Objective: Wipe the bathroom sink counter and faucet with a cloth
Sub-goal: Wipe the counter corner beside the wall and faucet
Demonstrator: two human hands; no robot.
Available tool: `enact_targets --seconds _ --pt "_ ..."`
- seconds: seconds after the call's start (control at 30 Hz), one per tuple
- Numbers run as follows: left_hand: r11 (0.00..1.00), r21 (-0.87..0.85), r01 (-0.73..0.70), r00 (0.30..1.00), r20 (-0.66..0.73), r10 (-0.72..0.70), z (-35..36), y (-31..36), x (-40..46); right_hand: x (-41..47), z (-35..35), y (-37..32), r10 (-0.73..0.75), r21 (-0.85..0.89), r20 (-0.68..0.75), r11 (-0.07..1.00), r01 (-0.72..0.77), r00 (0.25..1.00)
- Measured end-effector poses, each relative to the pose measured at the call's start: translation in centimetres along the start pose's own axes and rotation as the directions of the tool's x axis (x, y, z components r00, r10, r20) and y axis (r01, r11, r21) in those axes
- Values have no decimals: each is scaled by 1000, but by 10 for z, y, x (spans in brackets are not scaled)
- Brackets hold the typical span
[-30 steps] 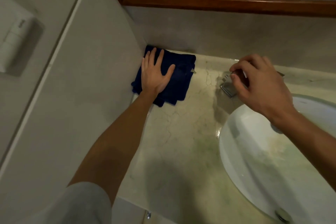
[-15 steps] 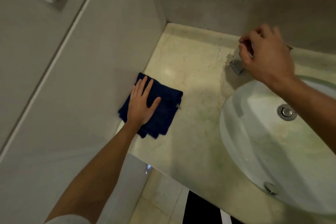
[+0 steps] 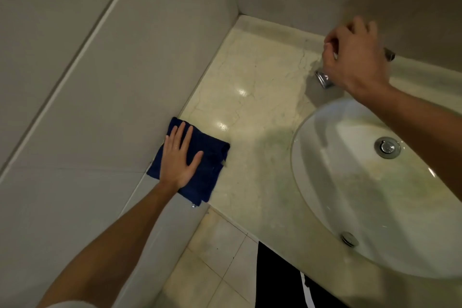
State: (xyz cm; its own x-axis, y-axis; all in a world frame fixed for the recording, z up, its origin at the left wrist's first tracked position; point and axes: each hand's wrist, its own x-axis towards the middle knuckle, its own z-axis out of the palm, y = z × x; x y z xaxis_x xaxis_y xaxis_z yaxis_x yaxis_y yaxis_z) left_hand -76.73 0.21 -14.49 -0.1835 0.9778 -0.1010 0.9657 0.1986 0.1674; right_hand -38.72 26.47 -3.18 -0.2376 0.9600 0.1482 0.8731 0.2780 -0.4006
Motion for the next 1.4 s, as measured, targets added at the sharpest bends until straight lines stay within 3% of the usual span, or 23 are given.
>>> enact_targets --seconds 0.3,0.53,0.73,0.93,1.17,1.4 --pt "998 -60 -2 1000 24 4 32 160 -80 -1 -1 -1 20 -59 14 998 -19 1000" --pt "999 -21 36 988 151 -32 51 282 -136 -5 -3 -3 -3 -88 2 996 3 1000" --pt "994 -101 47 993 113 -35 50 272 -137 -6 -5 -1 -31 -76 -2 997 31 1000" --pt "979 -113 167 986 30 -165 43 203 -106 -5 -3 0 -38 -93 -12 995 36 999" --pt "994 -47 96 994 58 -93 33 178 -41 0 6 4 -21 -146 -10 989 20 1000" --pt "998 -55 -23 1000 12 24 23 187 95 -1 8 8 -22 -133 -28 991 19 999"
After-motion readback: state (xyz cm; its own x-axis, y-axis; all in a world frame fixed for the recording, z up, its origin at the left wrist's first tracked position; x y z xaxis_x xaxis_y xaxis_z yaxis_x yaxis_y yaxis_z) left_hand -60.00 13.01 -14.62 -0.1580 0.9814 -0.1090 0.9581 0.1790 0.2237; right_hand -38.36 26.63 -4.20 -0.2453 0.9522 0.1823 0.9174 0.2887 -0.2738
